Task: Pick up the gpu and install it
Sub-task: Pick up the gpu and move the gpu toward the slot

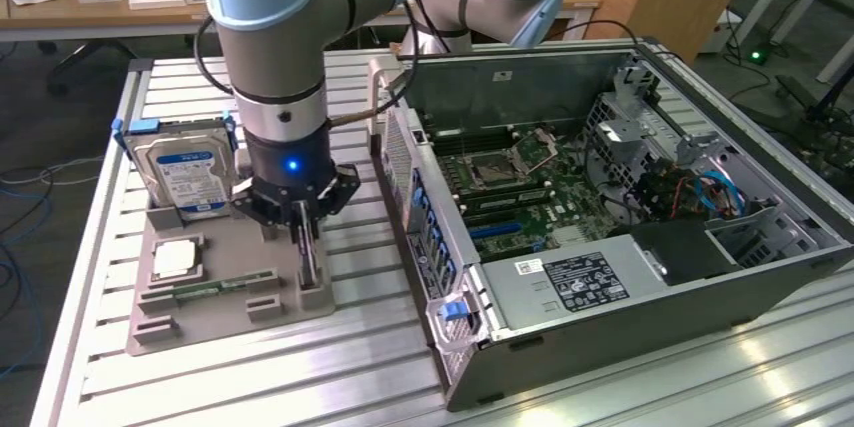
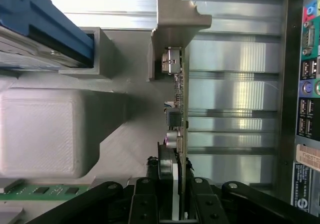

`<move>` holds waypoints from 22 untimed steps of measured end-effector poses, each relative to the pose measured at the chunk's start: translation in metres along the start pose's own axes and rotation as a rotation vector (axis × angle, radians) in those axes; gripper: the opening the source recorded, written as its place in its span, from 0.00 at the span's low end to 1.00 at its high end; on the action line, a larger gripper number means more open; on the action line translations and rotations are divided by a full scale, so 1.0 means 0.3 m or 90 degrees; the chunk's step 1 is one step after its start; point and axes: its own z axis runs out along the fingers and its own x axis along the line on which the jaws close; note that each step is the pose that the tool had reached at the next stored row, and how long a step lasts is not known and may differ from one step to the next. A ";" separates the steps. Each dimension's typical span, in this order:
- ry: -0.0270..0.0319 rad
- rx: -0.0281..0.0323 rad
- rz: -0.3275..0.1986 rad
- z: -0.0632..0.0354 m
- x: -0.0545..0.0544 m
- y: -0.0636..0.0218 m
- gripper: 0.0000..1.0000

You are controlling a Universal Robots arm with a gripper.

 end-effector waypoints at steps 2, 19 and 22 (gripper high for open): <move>0.0000 0.0000 0.000 -0.026 0.000 0.001 0.28; 0.0000 0.0000 0.000 -0.278 -0.002 0.006 0.28; 0.0000 0.0000 0.000 -0.324 -0.002 0.007 0.28</move>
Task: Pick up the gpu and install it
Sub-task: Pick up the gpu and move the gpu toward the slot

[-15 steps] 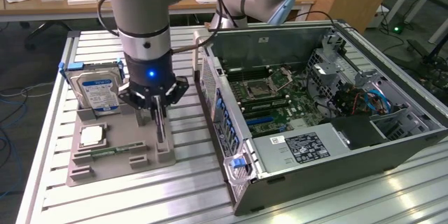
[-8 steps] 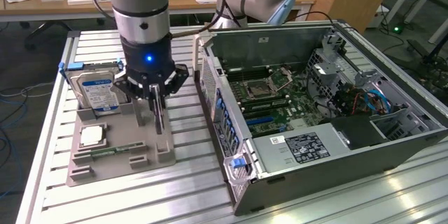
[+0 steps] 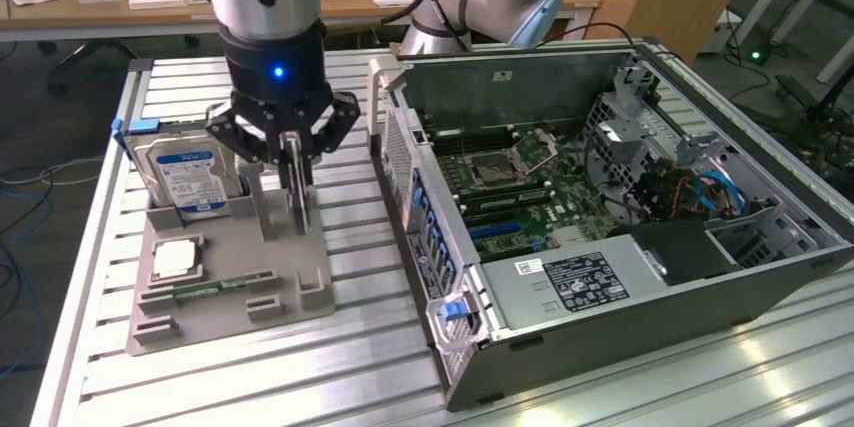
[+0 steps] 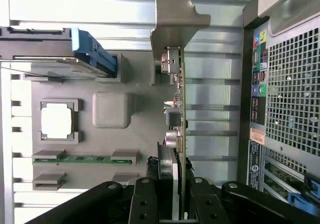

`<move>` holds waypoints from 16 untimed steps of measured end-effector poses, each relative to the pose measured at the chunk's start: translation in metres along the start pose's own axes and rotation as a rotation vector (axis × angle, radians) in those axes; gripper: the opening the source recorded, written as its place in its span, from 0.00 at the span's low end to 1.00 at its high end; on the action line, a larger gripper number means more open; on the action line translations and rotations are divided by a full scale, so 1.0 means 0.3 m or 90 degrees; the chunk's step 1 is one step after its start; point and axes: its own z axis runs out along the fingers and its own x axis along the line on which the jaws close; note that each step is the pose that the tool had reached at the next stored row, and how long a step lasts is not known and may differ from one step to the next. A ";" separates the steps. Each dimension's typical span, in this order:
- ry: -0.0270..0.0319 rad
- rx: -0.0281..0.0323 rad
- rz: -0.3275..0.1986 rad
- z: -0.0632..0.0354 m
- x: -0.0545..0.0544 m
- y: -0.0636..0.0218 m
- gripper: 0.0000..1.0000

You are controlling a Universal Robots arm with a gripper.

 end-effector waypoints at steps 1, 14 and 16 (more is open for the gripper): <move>0.0000 0.0000 0.000 -0.015 0.000 0.000 0.28; 0.0000 0.0000 0.000 -0.239 -0.002 0.005 0.28; 0.0000 0.0000 0.000 -0.267 -0.002 0.006 0.28</move>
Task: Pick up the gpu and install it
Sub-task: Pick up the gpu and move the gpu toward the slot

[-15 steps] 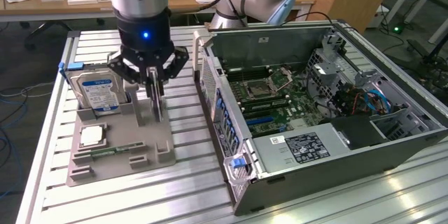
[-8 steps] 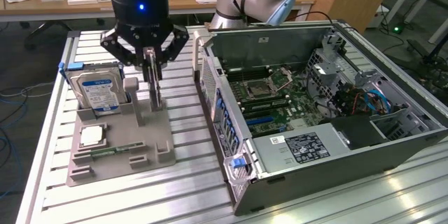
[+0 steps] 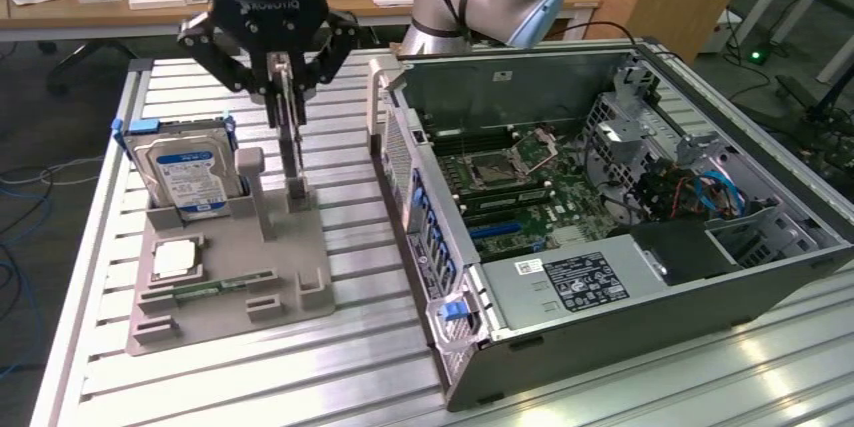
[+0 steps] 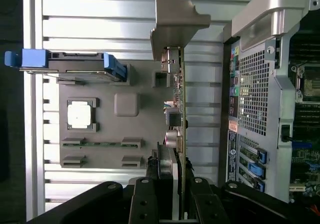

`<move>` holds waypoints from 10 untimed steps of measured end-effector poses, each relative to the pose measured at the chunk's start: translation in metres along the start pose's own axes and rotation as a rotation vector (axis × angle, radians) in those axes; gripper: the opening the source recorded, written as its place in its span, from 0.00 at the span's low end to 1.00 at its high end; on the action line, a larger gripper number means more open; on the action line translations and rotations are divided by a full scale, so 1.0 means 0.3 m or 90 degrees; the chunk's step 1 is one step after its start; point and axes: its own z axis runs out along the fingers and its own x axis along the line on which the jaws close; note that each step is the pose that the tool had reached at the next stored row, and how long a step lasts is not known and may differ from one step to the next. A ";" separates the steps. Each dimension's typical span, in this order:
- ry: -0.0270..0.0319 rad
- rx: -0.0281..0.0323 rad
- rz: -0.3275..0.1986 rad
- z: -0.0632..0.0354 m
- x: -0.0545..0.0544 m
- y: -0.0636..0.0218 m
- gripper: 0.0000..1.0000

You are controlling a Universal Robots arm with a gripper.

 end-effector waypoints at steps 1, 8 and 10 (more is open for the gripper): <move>0.0000 0.0000 0.000 -0.014 0.000 0.000 0.28; -0.0001 -0.0001 0.000 -0.068 -0.001 0.001 0.28; 0.0000 0.0000 0.000 -0.068 -0.001 0.001 0.28</move>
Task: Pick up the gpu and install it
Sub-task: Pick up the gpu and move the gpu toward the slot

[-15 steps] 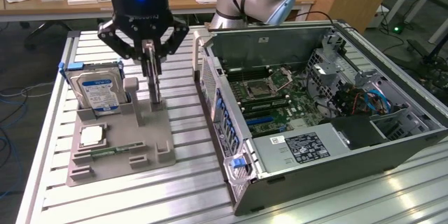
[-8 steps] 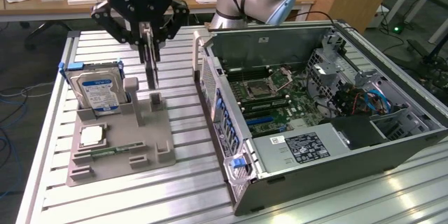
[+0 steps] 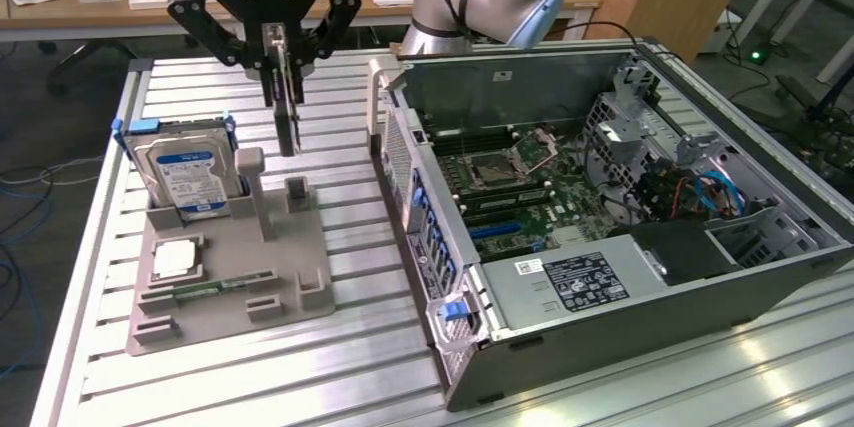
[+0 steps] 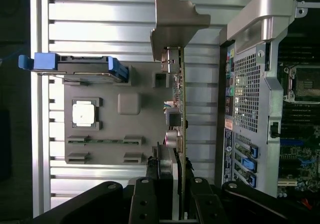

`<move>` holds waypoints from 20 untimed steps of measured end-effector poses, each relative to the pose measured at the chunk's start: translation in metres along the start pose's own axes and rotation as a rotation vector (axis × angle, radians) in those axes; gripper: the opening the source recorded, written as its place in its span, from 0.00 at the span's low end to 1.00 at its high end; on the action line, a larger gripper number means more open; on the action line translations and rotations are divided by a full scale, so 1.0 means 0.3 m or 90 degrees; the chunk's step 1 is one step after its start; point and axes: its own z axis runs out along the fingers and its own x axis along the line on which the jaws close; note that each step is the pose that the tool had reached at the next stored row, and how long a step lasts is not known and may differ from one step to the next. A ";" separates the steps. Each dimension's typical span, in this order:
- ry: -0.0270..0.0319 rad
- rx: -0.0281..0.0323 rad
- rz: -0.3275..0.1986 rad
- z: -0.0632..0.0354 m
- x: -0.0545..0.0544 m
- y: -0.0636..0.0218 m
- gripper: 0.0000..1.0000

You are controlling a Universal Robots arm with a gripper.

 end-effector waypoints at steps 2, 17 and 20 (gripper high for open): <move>0.0001 0.0012 0.000 0.000 0.000 0.000 0.28; 0.0001 0.0065 0.000 0.000 -0.047 0.000 0.28; 0.0002 0.0065 0.000 0.001 -0.085 0.000 0.28</move>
